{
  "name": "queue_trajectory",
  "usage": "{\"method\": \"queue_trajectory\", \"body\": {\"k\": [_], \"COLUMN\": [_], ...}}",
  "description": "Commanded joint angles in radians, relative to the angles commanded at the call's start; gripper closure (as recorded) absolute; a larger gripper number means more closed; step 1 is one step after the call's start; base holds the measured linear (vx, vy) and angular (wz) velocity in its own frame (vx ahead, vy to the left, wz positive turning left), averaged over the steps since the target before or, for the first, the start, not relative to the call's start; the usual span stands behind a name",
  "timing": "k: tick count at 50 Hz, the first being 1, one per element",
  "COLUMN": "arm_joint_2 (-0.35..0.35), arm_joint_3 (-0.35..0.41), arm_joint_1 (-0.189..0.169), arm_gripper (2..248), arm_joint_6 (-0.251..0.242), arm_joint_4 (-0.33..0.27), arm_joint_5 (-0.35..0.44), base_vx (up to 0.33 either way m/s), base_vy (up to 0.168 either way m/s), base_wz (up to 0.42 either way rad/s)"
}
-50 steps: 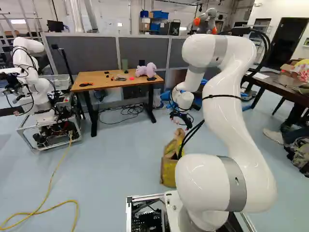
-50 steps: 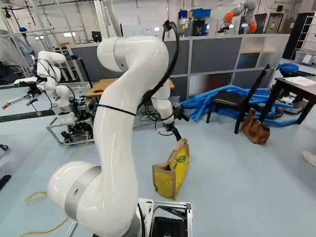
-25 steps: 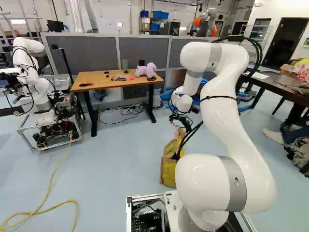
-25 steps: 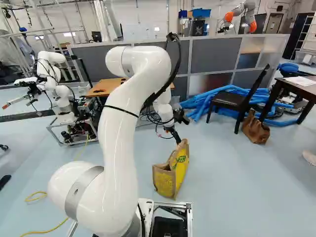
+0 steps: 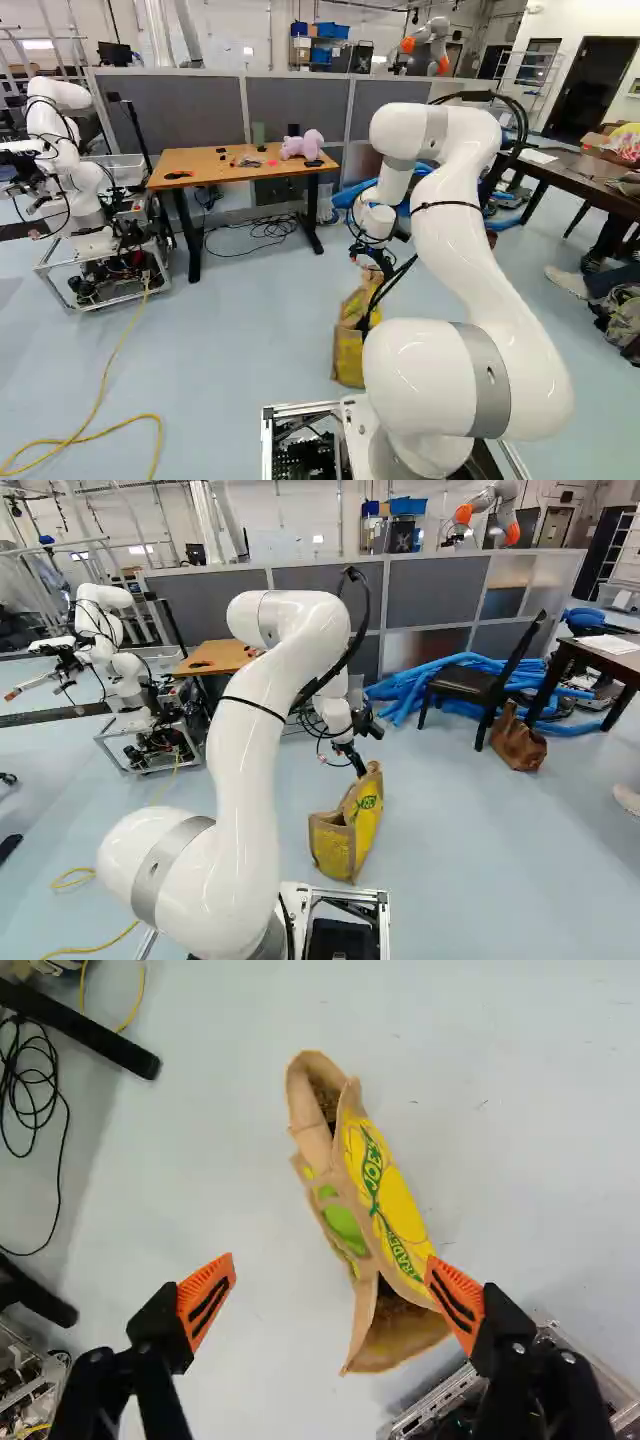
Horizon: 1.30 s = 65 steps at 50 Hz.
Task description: Pick up the bag on the ground and place it on the table
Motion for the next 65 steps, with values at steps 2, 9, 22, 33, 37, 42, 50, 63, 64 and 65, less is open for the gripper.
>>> {"method": "queue_trajectory", "body": {"k": [2, 9, 22, 33, 37, 42, 50, 63, 64, 65], "arm_joint_2": [-0.007, -0.033, -0.079, -0.119, -0.134, -0.152, -0.181, -0.228, -0.232, -0.236], "arm_joint_3": [-0.005, -0.022, -0.055, -0.084, -0.095, -0.109, -0.131, -0.168, -0.171, -0.174], "arm_joint_1": [0.0, 0.0, 0.0, 0.0, 0.0, 0.0, 0.0, 0.0, 0.0, 0.0], "arm_gripper": [3, 3, 3, 3, 3, 3, 3, 3, 3, 3], "arm_joint_6": [0.0, 0.0, 0.0, 0.0, 0.0, 0.0, 0.0, 0.0, 0.0, 0.0], "arm_joint_4": [0.0, 0.0, 0.0, 0.0, 0.0, 0.0, 0.0, 0.0, 0.0, 0.0], "arm_joint_5": [0.0, 0.0, 0.0, 0.0, 0.0, 0.0, 0.0, 0.0, 0.0, 0.0], "base_vx": [0.0, 0.0, 0.0, 0.0, 0.0, 0.0, 0.0, 0.0, 0.0, 0.0], "base_vy": [0.0, 0.0, 0.0, 0.0, 0.0, 0.0, 0.0, 0.0, 0.0, 0.0], "base_wz": [0.0, 0.0, 0.0, 0.0, 0.0, 0.0, 0.0, 0.0, 0.0, 0.0]}}
